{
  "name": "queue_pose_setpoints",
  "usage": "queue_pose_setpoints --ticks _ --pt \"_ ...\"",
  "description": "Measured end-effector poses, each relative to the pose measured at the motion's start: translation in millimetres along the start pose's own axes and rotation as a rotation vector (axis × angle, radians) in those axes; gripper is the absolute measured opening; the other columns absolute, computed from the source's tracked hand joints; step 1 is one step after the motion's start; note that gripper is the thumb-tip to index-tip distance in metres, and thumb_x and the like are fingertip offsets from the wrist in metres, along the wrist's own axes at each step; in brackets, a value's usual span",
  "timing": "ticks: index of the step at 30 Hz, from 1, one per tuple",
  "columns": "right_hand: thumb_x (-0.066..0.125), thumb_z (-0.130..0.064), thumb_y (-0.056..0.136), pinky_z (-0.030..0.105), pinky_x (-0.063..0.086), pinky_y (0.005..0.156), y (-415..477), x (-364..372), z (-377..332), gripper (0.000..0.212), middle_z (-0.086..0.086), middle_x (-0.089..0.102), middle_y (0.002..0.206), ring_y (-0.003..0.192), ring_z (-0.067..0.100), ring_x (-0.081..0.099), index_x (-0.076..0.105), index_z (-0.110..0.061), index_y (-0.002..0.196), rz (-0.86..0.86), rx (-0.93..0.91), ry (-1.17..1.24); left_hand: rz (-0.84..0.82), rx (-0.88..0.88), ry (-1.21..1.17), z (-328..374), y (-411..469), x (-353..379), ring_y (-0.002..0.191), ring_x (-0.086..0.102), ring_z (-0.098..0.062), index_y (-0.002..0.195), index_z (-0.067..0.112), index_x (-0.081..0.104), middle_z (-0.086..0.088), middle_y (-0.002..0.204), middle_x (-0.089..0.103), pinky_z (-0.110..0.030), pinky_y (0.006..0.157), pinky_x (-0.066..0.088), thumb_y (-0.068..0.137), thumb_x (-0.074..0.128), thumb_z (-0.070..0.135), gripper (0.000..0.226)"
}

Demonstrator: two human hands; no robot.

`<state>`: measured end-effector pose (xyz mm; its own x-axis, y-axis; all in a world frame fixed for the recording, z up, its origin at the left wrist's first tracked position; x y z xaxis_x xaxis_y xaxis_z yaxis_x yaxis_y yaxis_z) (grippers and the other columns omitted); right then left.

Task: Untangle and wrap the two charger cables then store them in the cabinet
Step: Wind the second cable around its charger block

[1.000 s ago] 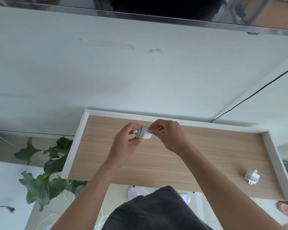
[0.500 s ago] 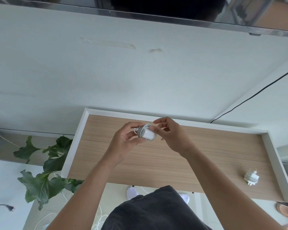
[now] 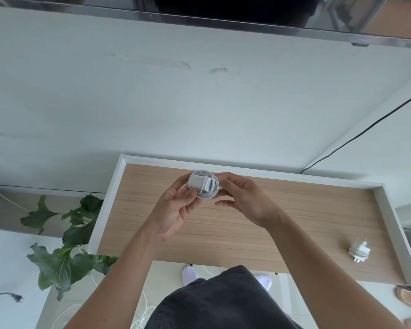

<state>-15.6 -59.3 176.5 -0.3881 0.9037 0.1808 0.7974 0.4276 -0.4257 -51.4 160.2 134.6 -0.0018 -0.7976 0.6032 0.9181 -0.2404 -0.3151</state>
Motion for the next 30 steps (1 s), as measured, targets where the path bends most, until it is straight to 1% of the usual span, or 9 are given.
queue_pose_setpoints --ticks 3,8,12,14,17,19,22,26,30 --pt "0.065 -0.039 0.109 0.04 0.058 0.1 2.1 -3.4 2.4 0.036 0.001 0.075 0.112 0.102 0.015 0.066 0.075 -0.014 0.132 0.003 -0.003 -0.016 -0.013 -0.014 0.014 0.4 -1.7 -2.0 0.115 0.073 -0.015 0.156 0.001 0.051 -0.011 0.137 0.069 -0.025 0.096 0.061 0.101 0.061 0.0 0.056" --pt "0.064 -0.032 0.111 0.037 0.057 0.09 4.0 -8.8 8.2 0.024 -0.002 0.064 0.089 0.086 0.013 0.057 0.077 -0.015 0.12 -0.014 -0.088 -0.152 -0.021 -0.042 0.055 -1.7 -4.8 -5.2 0.118 0.072 -0.015 0.154 0.001 0.054 -0.01 0.144 0.065 -0.027 0.096 0.062 0.103 0.06 0.0 0.052" --pt "0.061 -0.028 0.111 0.033 0.058 0.09 3.7 -11.6 11.8 0.024 0.002 0.077 0.114 0.102 0.015 0.067 0.072 -0.013 0.126 -0.022 -0.138 -0.262 -0.043 -0.073 0.036 -3.2 -7.0 -1.6 0.117 0.071 -0.015 0.152 0.004 0.058 -0.007 0.137 0.069 -0.026 0.097 0.062 0.104 0.059 0.002 0.048" --pt "0.059 -0.024 0.113 0.038 0.059 0.092 4.7 -13.4 14.1 0.021 0.006 0.078 0.118 0.105 0.017 0.07 0.071 -0.012 0.126 -0.003 -0.162 -0.292 -0.054 -0.091 0.017 -1.9 -8.0 3.1 0.114 0.073 -0.013 0.151 0.005 0.06 -0.005 0.132 0.073 -0.024 0.095 0.062 0.105 0.058 0.003 0.046" --pt "0.056 -0.023 0.115 0.047 0.06 0.097 6.9 -16.0 15.2 0.023 0.015 0.076 0.124 0.112 0.031 0.072 0.069 -0.01 0.128 0.004 -0.175 -0.332 -0.092 -0.098 0.001 1.2 -7.3 7.8 0.112 0.074 -0.012 0.146 0.008 0.065 -0.004 0.128 0.074 -0.024 0.094 0.062 0.105 0.055 0.002 0.042" --pt "0.054 -0.023 0.115 0.04 0.06 0.092 6.1 -18.0 14.0 0.023 0.01 0.076 0.118 0.103 0.024 0.069 0.067 -0.009 0.128 0.013 -0.178 -0.354 -0.1 -0.094 -0.006 2.4 -5.1 7.2 0.116 0.073 -0.015 0.149 0.005 0.06 -0.008 0.135 0.071 -0.026 0.096 0.062 0.107 0.055 0.0 0.043" --pt "0.056 -0.03 0.111 0.033 0.056 0.087 3.3 -22.9 15.9 0.029 -0.012 0.071 0.099 0.09 0.013 0.061 0.067 -0.008 0.127 0.002 -0.162 -0.34 -0.099 -0.087 -0.017 3.5 -2.1 4.6 0.124 0.071 -0.023 0.154 0.001 0.053 -0.016 0.143 0.066 -0.03 0.098 0.062 0.108 0.056 -0.001 0.046" --pt "0.064 -0.033 0.108 0.047 0.058 0.095 -0.5 -31.5 21.9 0.029 -0.003 0.072 0.105 0.094 0.02 0.066 0.068 -0.011 0.126 -0.02 -0.081 -0.271 -0.05 -0.076 0.006 6.0 -1.2 5.4 0.119 0.074 -0.023 0.152 0.003 0.055 -0.013 0.14 0.069 -0.032 0.097 0.064 0.103 0.06 0.001 0.049" --pt "0.065 -0.032 0.11 0.049 0.059 0.097 -2.1 -34.3 25.3 0.025 -0.002 0.075 0.108 0.095 0.02 0.07 0.069 -0.013 0.125 0.001 -0.051 -0.285 -0.034 -0.081 -0.008 6.0 -1.7 8.4 0.118 0.075 -0.021 0.145 0.008 0.062 -0.011 0.137 0.072 -0.031 0.095 0.064 0.102 0.061 0.009 0.043"
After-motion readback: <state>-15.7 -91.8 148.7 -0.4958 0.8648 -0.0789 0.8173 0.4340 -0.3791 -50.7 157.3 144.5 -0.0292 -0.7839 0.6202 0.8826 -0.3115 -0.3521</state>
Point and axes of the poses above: each hand's wrist, its own y-axis towards the middle knuckle, its own x-axis out of the palm, z = x × y, the point moved 1 cm from there along y, towards the middle knuckle
